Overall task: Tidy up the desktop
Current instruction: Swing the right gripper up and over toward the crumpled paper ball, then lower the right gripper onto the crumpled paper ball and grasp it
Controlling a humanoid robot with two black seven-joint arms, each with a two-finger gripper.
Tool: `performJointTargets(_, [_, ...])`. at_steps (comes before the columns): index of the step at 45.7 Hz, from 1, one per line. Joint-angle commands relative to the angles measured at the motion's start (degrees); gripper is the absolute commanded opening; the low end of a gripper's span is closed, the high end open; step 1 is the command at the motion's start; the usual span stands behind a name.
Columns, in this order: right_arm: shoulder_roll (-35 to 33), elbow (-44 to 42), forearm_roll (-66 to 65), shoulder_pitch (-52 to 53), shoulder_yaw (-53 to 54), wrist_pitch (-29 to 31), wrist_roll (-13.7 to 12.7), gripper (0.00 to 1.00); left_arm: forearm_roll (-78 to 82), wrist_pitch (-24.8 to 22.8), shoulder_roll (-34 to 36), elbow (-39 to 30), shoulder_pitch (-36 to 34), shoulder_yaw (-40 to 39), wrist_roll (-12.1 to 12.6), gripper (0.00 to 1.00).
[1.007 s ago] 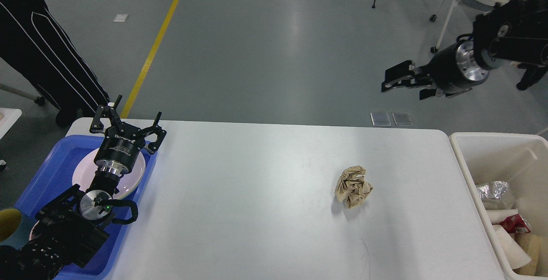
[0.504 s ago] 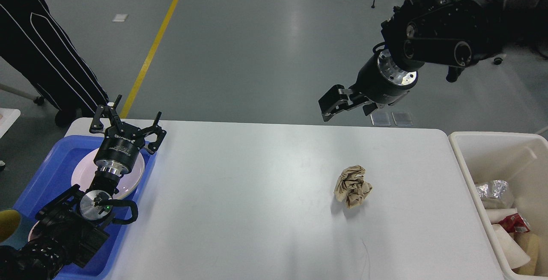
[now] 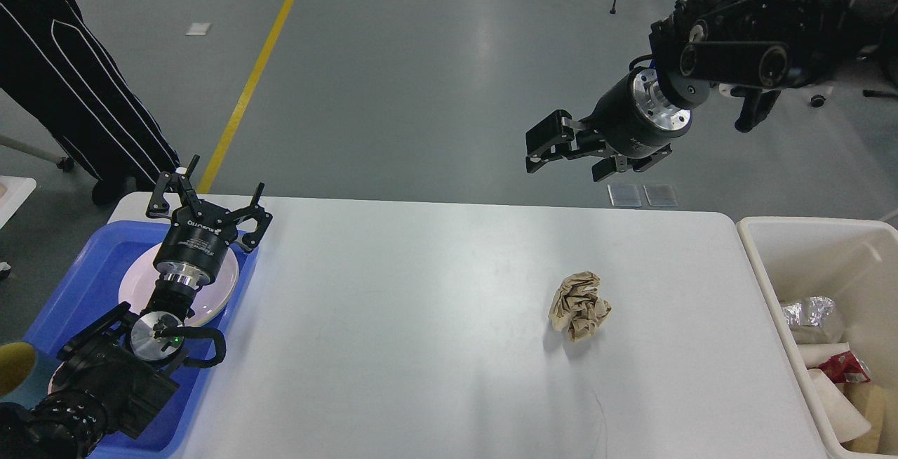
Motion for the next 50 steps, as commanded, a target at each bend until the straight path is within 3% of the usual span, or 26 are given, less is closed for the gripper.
performJointTargets(1, [-0.27,-0.40,0.01,0.05,-0.03,-0.42,0.04,1.00,0.00,-0.02,-0.07,0.00,0.01,0.00,0.00,0.99])
performJointTargets(19, [-2.20,0.56,0.80,0.05,0.24,-0.60,0.04,1.00,0.00,-0.02,0.02,0.00,0.01,0.00,0.00,0.99])
performJointTargets(27, [-0.27,0.74,4.05,-5.39,0.50,-1.38,0.04,1.00,0.00,-0.02,0.01,0.00,0.01,0.00,0.00,0.99])
performJointTargets(40, [2.72,-0.93,4.50,-21.74,0.41,-17.29,-0.05,1.00,0.00,-0.02,-0.07,0.00,0.01,0.00,0.00,0.99])
performJointTargets(50, [4.66,-4.26,4.32,-27.19,0.15,-20.11,-1.28,1.00,0.00,-0.02,-0.07,0.00,0.01,0.00,0.00,0.99])
